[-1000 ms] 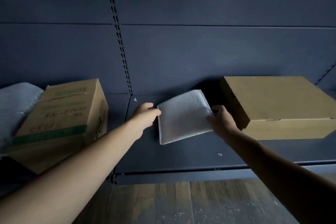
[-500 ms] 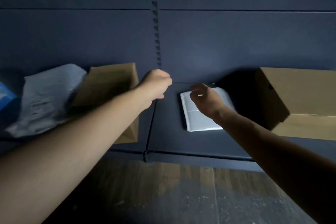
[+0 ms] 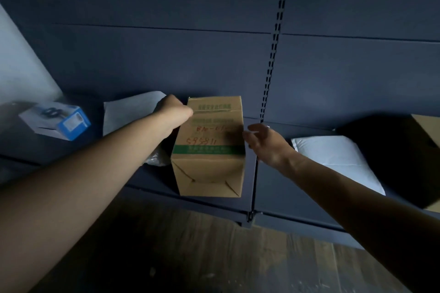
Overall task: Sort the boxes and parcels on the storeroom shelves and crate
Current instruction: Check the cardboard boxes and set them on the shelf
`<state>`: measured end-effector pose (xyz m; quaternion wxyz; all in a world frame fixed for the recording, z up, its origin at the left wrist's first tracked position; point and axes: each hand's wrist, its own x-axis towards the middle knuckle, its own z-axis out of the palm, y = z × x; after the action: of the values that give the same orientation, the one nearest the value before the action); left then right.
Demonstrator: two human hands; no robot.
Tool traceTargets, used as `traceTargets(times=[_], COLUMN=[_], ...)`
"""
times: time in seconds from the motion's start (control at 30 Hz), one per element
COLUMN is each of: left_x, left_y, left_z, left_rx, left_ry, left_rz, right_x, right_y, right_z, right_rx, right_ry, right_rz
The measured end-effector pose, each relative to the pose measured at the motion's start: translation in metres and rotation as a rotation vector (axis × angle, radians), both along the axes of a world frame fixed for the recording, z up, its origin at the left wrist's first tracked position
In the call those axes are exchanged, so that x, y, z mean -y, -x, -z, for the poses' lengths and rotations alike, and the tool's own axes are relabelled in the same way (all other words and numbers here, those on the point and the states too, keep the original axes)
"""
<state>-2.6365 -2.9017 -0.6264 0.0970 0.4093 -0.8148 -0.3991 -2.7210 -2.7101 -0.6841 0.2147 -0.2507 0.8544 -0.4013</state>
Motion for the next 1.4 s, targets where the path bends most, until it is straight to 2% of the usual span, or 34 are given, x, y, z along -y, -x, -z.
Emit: traceTargets(times=[0.1,0.23,0.4,0.5,0.6,0.73,0.9,1.0,1.1,1.13,1.23,1.27,1.3,1.33,1.4], left_x=[0.013,0.019,0.023,0.030,0.026,0.006,-0.005,-0.006,-0.014,-0.017,-0.020,-0.020,-0.018,-0.018,-0.014], left_y=[0.002,-0.001,-0.016,-0.012,0.004,0.012,0.005,-0.005,-0.013,-0.014,-0.014,-0.013,-0.011,-0.009,-0.004], left_z=[0.013,0.035,0.042,0.045,0.051,0.048,0.044,0.039,0.040,0.042,0.046,0.044,0.041,0.035,0.024], left_rx=[0.039,0.074,0.124,0.042,-0.062,-0.196,-0.333,-0.224,-0.142,-0.135,-0.076,-0.049,-0.027,-0.018,-0.055], left_ry=[-0.072,-0.258,-0.481,-0.627,-0.546,-0.444,-0.455,-0.414,-0.527,-0.475,-0.112,-0.045,-0.057,-0.149,-0.425], left_rz=[-0.005,0.024,0.106,0.158,0.188,0.224,-0.017,-0.061,0.022,0.054,0.123,0.132,0.142,0.158,0.184], right_x=[0.019,0.043,0.036,0.027,0.017,-0.002,-0.021,-0.025,-0.025,-0.023,-0.017,-0.015,-0.013,-0.010,-0.002], right_y=[0.007,0.003,-0.005,0.003,0.032,0.062,0.064,0.058,0.051,0.051,0.053,0.053,0.051,0.047,0.038], right_z=[0.004,0.011,0.013,0.011,0.023,0.044,0.059,0.068,0.079,0.080,0.071,0.063,0.055,0.046,0.029], right_rx=[0.081,0.188,0.264,0.268,0.180,0.279,0.301,0.344,0.363,0.355,0.311,0.297,0.283,0.258,0.200], right_ry=[-0.040,-0.072,0.027,0.123,0.185,0.343,0.350,0.368,0.385,0.401,0.473,0.506,0.533,0.550,0.584], right_rz=[0.098,0.196,0.266,0.273,0.300,0.353,0.384,0.368,0.364,0.365,0.382,0.394,0.398,0.401,0.385])
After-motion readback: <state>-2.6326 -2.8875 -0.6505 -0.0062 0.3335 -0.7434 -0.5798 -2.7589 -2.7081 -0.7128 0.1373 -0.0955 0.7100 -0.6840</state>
